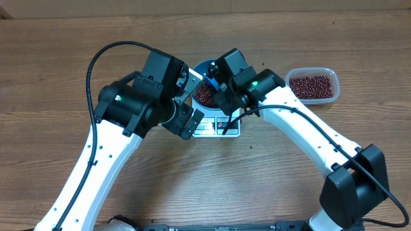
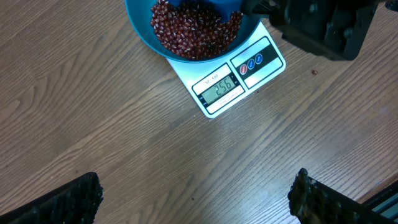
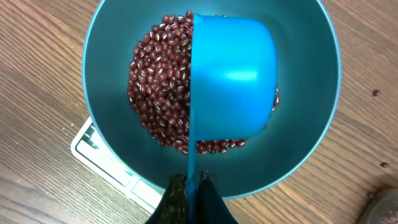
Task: Scoop item into bowl and weigh 150g on scale
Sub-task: 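Carry the scoop back over the teal bowl with the right gripper, then tilt the scoop to trickle beans into the bowl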
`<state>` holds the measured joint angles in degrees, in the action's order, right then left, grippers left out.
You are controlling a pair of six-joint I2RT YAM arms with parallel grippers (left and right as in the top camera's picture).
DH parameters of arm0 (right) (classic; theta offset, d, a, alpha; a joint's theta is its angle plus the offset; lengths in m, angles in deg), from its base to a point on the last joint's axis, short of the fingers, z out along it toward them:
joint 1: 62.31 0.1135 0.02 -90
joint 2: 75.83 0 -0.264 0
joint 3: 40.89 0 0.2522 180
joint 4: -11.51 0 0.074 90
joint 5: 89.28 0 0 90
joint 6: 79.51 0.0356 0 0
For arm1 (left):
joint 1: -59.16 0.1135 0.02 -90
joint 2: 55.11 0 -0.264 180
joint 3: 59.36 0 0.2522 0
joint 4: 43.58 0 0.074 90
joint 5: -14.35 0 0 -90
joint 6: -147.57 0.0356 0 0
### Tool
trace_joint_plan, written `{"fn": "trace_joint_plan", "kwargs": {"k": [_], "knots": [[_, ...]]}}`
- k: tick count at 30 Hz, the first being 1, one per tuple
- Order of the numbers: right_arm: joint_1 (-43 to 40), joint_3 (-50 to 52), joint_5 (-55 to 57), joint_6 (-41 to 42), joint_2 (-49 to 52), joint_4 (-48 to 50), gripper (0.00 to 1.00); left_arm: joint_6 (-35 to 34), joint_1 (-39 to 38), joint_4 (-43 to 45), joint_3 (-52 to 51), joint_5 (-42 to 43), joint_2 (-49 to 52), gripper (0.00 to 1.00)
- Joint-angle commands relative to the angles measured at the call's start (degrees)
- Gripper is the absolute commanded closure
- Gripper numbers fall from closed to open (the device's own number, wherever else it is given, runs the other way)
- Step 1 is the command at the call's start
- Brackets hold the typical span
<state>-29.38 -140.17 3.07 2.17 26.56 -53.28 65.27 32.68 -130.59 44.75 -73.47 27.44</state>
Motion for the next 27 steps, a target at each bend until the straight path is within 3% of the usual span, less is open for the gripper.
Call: {"fn": "trace_joint_plan", "kwargs": {"k": [1,16,21,27], "knots": [[-2.3,-2.0,-6.8,1.6,-1.7,0.0,0.96,0.9,0.2,0.0,-0.1,0.6,-0.2,0.00],[-11.0,-2.0,-24.2,4.1,-2.3,1.7,0.96,0.9,0.2,0.0,-0.1,0.6,-0.2,0.00],[-11.8,-2.0,-23.4,4.3,-4.3,2.9,0.96,0.9,0.2,0.0,-0.1,0.6,-0.2,0.00],[-11.6,-2.0,-14.7,5.3,-9.2,3.0,0.96,0.9,0.2,0.0,-0.1,0.6,-0.2,0.00]]}}
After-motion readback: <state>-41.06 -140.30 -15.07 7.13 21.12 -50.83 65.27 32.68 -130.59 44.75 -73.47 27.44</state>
